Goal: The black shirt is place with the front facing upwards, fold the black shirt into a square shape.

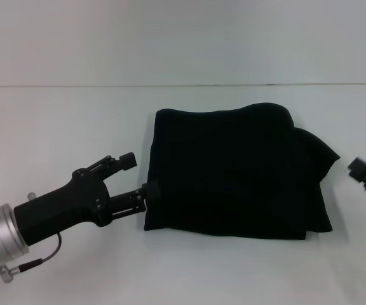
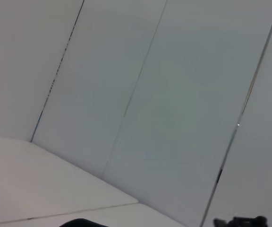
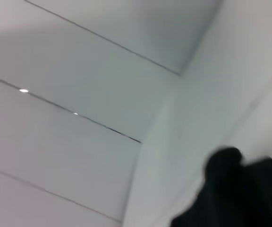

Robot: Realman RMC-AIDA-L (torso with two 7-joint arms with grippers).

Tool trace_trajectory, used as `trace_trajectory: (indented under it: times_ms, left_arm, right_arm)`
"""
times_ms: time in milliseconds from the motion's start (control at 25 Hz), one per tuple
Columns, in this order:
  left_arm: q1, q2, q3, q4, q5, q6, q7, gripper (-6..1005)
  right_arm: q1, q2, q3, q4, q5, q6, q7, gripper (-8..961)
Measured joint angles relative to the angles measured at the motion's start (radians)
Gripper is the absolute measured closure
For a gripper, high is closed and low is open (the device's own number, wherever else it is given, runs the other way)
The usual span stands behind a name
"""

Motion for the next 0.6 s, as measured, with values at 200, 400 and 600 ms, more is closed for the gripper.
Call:
trace_trajectory:
  times_ms: [200,400,600]
  left_arm:
    - [-0.003,-0.007,-0.020,0.000,0.000,-0.005,0.000,62]
    - [-0.003,-0.010,-0.049,-0.008,0.000,-0.012,-0.012,63]
    - [-0.007,-0.016,-0.071,-0.017,0.000,-0.012,-0.015,63]
  right_arm:
    - [0.037,0.005,0.053,-0.001,0.021,-0.088,-0.288,659]
    - [0.147,0.018,0.010,-0.002,-0.007,0.044,-0.532,483]
    - [0.254,0.028,-0.038,0.004,-0.008,0.243,-0.574,278]
